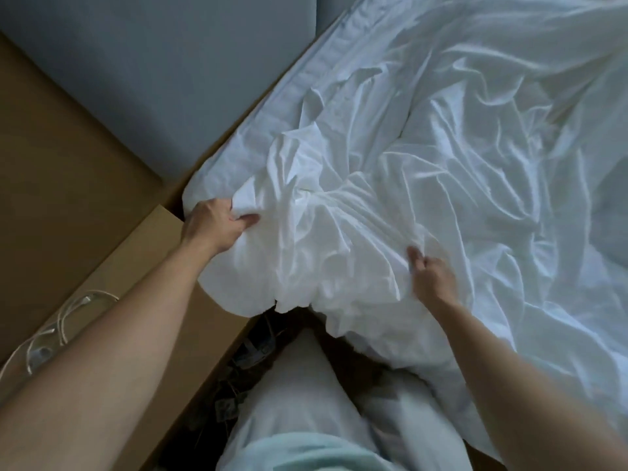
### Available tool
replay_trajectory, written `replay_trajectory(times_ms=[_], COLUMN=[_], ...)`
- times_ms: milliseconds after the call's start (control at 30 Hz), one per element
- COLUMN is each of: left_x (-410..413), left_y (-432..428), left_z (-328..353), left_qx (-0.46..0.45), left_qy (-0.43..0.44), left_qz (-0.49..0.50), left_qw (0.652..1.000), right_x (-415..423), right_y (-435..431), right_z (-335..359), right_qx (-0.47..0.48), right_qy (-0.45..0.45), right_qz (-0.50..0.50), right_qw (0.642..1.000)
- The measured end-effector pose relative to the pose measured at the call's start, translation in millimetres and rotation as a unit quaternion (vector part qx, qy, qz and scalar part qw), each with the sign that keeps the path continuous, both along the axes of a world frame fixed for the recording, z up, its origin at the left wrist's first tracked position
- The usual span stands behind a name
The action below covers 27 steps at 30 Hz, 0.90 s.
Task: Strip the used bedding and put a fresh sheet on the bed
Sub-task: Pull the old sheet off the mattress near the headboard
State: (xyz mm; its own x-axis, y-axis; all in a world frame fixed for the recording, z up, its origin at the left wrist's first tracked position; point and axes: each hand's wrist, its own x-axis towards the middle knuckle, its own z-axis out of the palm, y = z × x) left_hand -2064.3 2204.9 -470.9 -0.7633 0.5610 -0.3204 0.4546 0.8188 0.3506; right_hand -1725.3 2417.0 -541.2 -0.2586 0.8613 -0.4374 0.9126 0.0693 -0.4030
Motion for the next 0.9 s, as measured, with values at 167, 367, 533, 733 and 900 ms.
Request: replay_trajectory(times_ms=[167,367,533,733,900], left_x=[14.7,38.5,41.7,18.3,24.4], left_y=[16.9,43.7,63.4,59.6,65.9], left_z=[20.7,40.2,49.4,67.5,77.8], left_qx=[-0.042,-0.01,-0.027,-0.045,-0.04], left_qy=[-0.022,-0.006,0.035,0.055,0.039], left_qz=[-0.004,-0.092,-0.067,0.041,0.059], left_qw=[0.999,0.996,0.997,0.997,0.997], right_x=[58.6,-59.5,-104.0,59.1,140.2], right_y=[3.8,91.5,137.5,152.5,171.6], right_z=[22.0,47.1,14.3,-0.8,9.8], right_qx=[-0.191,0.088,-0.089,-0.087,-0.159], right_qy=[-0.183,0.057,-0.002,-0.106,-0.149], right_qz=[0.062,-0.085,0.043,-0.184,-0.282], right_qw=[0.962,0.991,0.995,0.973,0.934])
